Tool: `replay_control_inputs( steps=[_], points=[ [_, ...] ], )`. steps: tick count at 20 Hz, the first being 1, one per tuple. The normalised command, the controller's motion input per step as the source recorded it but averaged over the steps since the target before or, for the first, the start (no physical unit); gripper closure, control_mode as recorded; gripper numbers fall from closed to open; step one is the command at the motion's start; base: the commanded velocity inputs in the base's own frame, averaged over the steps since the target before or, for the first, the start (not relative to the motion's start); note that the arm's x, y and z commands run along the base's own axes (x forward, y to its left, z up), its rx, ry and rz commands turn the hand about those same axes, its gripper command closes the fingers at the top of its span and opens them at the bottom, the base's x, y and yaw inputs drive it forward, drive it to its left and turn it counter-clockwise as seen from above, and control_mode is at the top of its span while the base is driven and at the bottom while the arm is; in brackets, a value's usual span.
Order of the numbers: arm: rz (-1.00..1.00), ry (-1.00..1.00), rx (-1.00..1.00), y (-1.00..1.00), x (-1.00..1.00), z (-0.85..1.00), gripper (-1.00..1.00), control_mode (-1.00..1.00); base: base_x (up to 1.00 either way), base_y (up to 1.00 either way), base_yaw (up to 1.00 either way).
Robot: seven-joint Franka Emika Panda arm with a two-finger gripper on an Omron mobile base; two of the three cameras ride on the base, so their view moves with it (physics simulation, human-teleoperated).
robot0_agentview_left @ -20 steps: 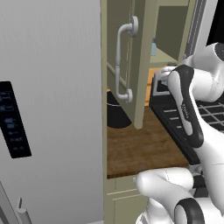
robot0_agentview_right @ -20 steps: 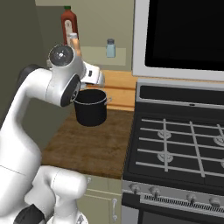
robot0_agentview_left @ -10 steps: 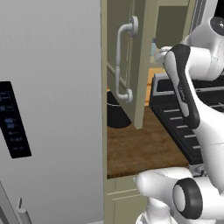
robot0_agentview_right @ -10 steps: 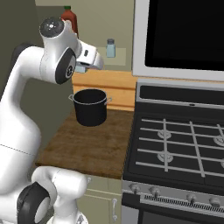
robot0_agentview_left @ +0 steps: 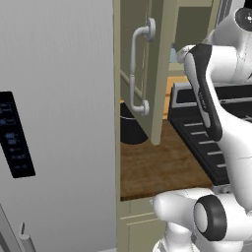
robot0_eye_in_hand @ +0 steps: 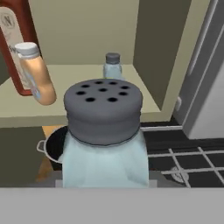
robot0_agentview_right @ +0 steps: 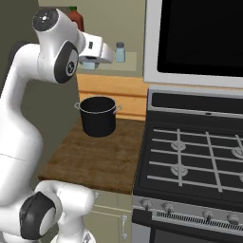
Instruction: Put the shaker and condiment bottle from the counter next to their counterparts in the cabinet.
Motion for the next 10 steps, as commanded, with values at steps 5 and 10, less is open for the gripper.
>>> replay_control_inputs(
  steps=[5,10],
  points=[
    [0.0,-0.18,-0.17,-0.12,0.0,-0.14,1.0,-1.0,0.0,0.0,0.0],
    [0.0,-0.06,-0.05,-0.04,0.13,-0.08,1.0,-1.0,0.0,0.0,0.0]
  ],
)
